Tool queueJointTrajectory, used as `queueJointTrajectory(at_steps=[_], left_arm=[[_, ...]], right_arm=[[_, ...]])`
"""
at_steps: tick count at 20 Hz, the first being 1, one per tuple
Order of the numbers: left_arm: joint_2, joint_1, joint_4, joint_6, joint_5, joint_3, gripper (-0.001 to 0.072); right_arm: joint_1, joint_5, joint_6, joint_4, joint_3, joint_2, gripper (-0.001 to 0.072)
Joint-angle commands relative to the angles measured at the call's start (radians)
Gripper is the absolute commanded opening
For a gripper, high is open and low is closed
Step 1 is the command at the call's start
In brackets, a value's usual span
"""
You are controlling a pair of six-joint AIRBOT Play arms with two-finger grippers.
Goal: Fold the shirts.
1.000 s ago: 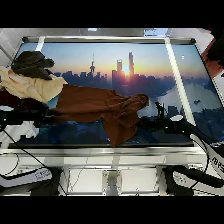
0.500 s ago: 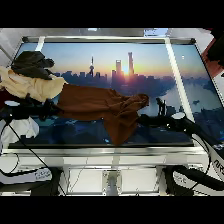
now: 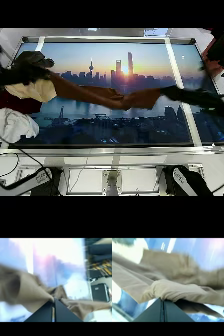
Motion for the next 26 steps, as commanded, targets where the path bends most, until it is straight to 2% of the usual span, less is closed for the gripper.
queueJointTrajectory(at_steps=[1,3,5,8,10,12,13,15,17,19,21,23,26], left_arm=[[0.172,0.0,-0.05,0.023,-0.036,0.153,0.001],[0.279,0.0,-0.048,0.024,-0.014,0.217,0.001],[0.377,0.0,-0.026,0.027,0.064,0.277,0.001],[0.498,0.0,0.158,0.016,0.278,0.364,0.001],[0.544,0.0,0.383,-0.079,0.36,0.411,0.0009],[0.552,0.0,0.566,-0.188,0.329,0.433,0.0009],[0.542,0.0,0.595,-0.196,0.275,0.433,0.0009],[0.492,0.0,0.563,-0.21,0.121,0.428,0.0009],[0.415,-0.001,0.476,-0.218,-0.015,0.396,0.0009],[0.327,-0.017,0.42,-0.218,-0.088,0.315,0.0009],[0.246,-0.082,0.463,-0.215,-0.085,0.202,0.0009],[0.156,-0.174,0.555,-0.209,-0.042,0.092,0.0009],[-0.004,-0.316,0.702,-0.211,0.11,-0.016,0.0009]], right_arm=[[-0.185,0.143,0.041,-0.002,0.169,0.198,0.0031],[-0.255,0.13,0.041,-0.01,0.269,0.29,0.0031],[-0.312,0.1,0.041,-0.041,0.384,0.348,0.003],[-0.365,-0.039,0.087,-0.298,0.577,0.385,0.0028],[-0.368,-0.123,0.161,-0.528,0.677,0.381,0.0028],[-0.367,-0.184,0.2,-0.613,0.722,0.362,0.0027],[-0.367,-0.195,0.2,-0.571,0.723,0.343,0.0027],[-0.367,-0.154,0.194,-0.371,0.723,0.261,0.0027],[-0.367,-0.067,0.158,-0.13,0.718,0.137,0.0027],[-0.366,0.055,0.14,0.024,0.693,-0.002,0.0028],[-0.349,0.206,0.14,0.014,0.651,-0.134,0.0028],[-0.291,0.321,0.14,-0.112,0.571,-0.247,0.0029],[-0.165,0.28,0.14,-0.322,0.415,-0.354,0.0029]])
